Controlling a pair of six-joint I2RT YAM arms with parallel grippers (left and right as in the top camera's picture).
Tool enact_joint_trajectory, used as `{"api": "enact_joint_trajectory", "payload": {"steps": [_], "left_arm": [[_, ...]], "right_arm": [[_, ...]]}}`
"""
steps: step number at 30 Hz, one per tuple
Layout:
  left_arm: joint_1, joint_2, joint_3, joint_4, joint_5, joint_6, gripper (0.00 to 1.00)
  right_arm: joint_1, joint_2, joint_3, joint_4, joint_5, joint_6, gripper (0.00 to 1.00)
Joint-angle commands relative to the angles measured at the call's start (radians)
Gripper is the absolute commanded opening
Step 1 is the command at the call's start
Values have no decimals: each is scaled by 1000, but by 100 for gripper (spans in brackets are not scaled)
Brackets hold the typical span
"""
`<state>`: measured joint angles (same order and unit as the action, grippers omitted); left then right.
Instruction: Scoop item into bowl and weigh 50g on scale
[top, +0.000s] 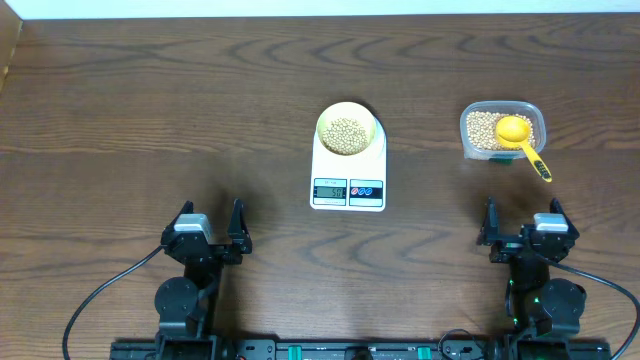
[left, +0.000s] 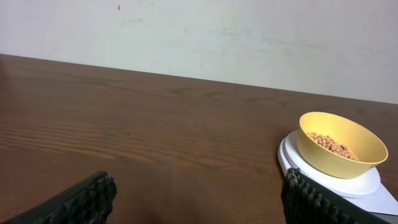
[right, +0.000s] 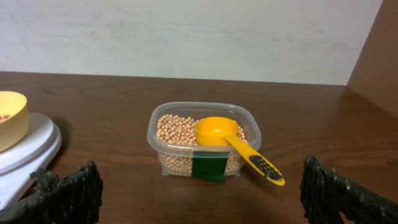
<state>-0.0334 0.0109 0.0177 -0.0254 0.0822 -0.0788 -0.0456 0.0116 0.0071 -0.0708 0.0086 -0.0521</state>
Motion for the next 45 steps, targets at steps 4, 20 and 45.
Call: {"api": "enact_joint_trajectory", "payload": {"steps": [4, 20, 45], "left_arm": [[4, -7, -14, -38, 10, -5, 87], [4, -7, -14, -38, 10, -5, 87], [4, -7, -14, -38, 10, -5, 87]], "right_arm": [[-8, -7, -2, -8, -20, -36, 99], [3, -7, -2, -10, -22, -58, 99], [1, -7, -2, -6, -8, -65, 99]]}}
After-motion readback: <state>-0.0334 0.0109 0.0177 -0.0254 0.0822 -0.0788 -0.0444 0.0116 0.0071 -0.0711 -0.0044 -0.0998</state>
